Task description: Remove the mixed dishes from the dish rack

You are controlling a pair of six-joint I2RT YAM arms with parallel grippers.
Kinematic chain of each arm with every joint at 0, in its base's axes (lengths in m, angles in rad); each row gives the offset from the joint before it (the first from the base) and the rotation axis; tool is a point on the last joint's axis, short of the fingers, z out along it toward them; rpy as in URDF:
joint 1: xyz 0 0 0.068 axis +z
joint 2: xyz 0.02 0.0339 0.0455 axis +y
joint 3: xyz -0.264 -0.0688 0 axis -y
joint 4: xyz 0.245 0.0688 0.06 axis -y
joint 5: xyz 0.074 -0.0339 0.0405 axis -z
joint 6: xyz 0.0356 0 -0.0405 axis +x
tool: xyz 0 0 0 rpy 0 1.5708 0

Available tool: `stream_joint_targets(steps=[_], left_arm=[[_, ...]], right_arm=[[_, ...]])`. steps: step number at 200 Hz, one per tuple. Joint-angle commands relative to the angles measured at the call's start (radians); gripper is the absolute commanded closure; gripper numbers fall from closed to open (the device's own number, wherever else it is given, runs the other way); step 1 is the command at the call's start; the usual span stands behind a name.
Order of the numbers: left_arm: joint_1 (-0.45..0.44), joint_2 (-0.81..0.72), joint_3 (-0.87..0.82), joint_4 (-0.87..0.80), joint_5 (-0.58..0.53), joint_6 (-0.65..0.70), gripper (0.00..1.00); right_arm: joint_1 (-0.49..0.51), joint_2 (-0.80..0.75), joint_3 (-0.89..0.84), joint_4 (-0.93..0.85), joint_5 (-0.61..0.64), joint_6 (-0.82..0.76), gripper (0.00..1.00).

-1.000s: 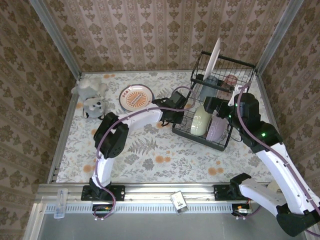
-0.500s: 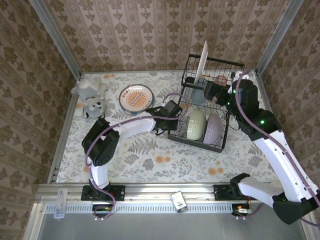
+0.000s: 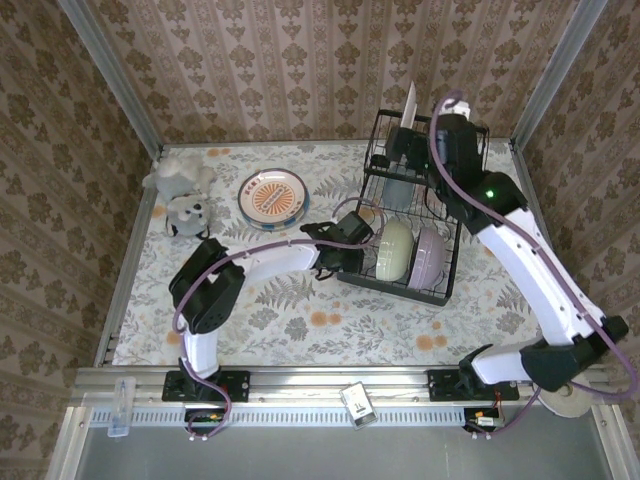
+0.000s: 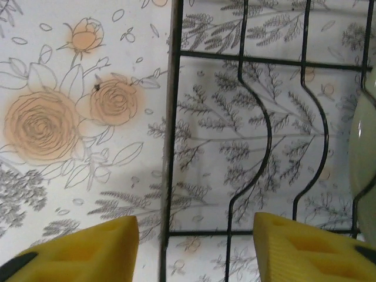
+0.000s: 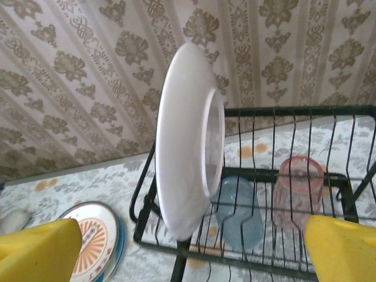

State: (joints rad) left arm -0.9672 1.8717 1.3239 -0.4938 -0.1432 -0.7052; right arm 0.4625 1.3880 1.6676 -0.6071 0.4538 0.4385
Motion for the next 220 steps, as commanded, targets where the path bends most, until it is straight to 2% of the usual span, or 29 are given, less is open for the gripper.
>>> stream_joint_targets(steps=[1,37,80,89,127,147,192,220], left_arm=[[0.002,-0.128,-0.023,-0.038,-0.023,0.067,0.3],[0.008,-0.283,-0.053,-0.043,-0.068,0.174,0.01],[0.043,-0.492,-0.112,-0.075,-0.095,0.305,0.0],[0.069,-0.54,-0.131,-0.08,-0.067,0.322,0.0],[0.223,-0.749,-0.201,-0.1,0.042,0.362,0.0],[0.298,-0.83,-0.225,-0.11,0.085,0.38,0.0],[0.426,-0.91,-0.267,-0.1,0.211,0.406,0.0],[0.49,-0.939,-0.316,-0.01,0.372,0.408,0.0]], right_arm=[[0.017,0.083,0.088,-0.028,0.127,-0.045,0.05],[0.042,0.198,0.19,-0.043,0.211,-0.055,0.17],[0.093,0.334,0.318,-0.072,0.373,-0.07,0.31],[0.097,0.361,0.346,-0.09,0.395,-0.059,0.34],[0.107,0.456,0.458,-0.176,0.488,0.005,0.39],[0.107,0.482,0.484,-0.188,0.499,0.01,0.44],[0.104,0.525,0.531,-0.246,0.553,0.03,0.49],[0.099,0.538,0.537,-0.256,0.549,0.026,0.56]])
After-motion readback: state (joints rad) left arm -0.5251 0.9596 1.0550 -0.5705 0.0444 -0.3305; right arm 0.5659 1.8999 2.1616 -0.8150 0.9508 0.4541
